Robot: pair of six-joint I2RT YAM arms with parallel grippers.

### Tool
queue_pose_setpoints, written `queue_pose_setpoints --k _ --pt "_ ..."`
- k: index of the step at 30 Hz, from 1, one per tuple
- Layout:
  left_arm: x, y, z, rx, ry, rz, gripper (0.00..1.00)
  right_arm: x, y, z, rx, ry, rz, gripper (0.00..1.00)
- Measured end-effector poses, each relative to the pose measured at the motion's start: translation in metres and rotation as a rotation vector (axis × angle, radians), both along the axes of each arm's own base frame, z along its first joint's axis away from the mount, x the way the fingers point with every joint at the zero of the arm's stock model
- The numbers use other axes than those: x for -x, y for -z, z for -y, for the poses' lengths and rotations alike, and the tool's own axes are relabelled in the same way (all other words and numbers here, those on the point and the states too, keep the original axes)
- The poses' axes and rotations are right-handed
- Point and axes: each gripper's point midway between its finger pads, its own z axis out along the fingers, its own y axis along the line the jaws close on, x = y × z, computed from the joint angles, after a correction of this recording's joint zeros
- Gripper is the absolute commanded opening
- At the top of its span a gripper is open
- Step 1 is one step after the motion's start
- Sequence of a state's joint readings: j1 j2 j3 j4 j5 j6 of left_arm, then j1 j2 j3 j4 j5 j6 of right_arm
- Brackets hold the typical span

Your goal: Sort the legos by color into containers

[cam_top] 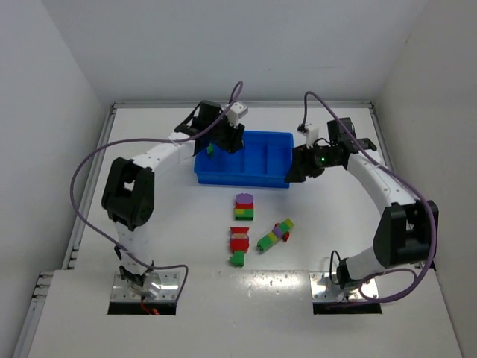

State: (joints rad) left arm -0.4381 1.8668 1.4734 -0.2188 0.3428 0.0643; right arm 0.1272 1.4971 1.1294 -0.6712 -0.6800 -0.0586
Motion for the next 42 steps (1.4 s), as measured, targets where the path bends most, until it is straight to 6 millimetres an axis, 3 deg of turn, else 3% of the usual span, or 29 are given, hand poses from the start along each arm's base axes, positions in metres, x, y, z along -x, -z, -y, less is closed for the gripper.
queue_pose_setpoints --k 5,12,15,22,31,37,42 --pt "-0.034 0.019 0.002 -0.034 -0.093 -0.007 0.00 0.000 0.005 0.006 0.001 0.021 -0.012 0.68" --pt "-0.059 0.042 0.001 -0.108 -0.203 0.004 0.00 -0.002 0.005 0.011 -0.004 0.038 -0.011 0.68" --pt "-0.061 0.049 -0.002 -0.141 -0.247 0.007 0.02 -0.002 0.005 0.012 -0.008 0.038 -0.012 0.68" --pt "-0.064 0.052 -0.008 -0.178 -0.301 0.021 0.30 -0.002 0.004 0.011 -0.015 0.037 -0.012 0.68" --pt "-0.064 0.065 -0.008 -0.205 -0.316 0.010 0.34 -0.001 0.003 0.010 -0.025 0.031 -0.013 0.68" --pt "-0.063 0.075 -0.003 -0.220 -0.310 -0.003 0.52 -0.001 0.003 0.010 -0.026 0.030 -0.013 0.68" --pt "-0.064 0.076 0.000 -0.220 -0.307 0.000 0.58 -0.001 0.003 0.009 -0.027 0.033 -0.016 0.68"
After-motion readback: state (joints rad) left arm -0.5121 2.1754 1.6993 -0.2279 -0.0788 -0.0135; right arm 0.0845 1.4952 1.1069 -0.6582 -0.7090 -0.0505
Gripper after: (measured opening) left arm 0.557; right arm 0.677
